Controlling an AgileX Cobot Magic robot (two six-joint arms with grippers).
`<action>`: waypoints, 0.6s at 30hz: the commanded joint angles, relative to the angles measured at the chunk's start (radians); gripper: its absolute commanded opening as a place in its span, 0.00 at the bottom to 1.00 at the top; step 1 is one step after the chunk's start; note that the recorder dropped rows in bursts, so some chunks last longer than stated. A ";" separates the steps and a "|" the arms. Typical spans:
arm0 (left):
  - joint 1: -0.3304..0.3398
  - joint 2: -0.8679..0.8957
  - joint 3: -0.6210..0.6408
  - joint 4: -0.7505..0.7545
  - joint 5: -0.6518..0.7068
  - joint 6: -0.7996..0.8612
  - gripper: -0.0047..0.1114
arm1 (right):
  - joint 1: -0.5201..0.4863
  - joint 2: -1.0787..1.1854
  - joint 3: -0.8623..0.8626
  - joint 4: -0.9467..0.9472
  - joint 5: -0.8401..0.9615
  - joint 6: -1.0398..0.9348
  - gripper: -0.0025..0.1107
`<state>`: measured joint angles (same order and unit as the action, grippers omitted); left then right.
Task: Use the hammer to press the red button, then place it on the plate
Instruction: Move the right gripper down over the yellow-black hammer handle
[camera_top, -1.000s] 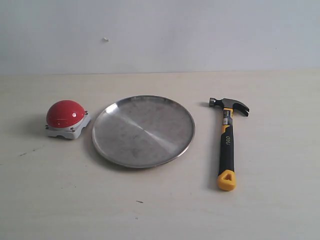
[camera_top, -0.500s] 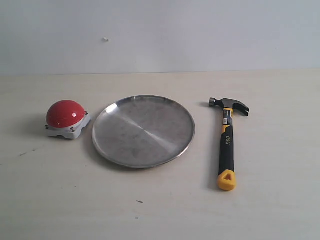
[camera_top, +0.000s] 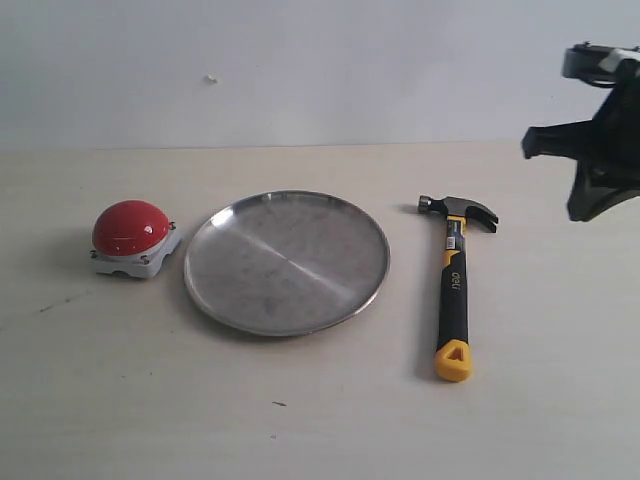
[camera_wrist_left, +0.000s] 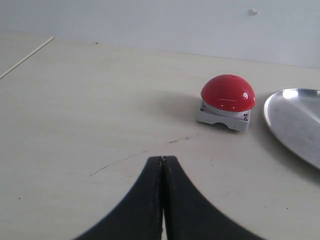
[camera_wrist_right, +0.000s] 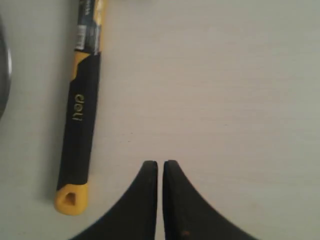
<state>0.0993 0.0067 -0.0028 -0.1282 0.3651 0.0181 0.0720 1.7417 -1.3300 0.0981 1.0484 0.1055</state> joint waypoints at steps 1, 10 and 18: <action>-0.008 -0.007 0.003 0.001 -0.007 0.006 0.04 | 0.121 0.023 -0.023 0.015 -0.109 0.073 0.07; -0.019 -0.007 0.003 0.001 -0.007 0.006 0.04 | 0.190 0.167 -0.117 -0.006 -0.152 0.218 0.32; -0.019 -0.007 0.003 0.001 -0.007 0.006 0.04 | 0.190 0.329 -0.262 -0.038 -0.045 0.230 0.63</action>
<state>0.0861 0.0067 -0.0028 -0.1282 0.3651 0.0181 0.2608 2.0250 -1.5382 0.0872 0.9554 0.3237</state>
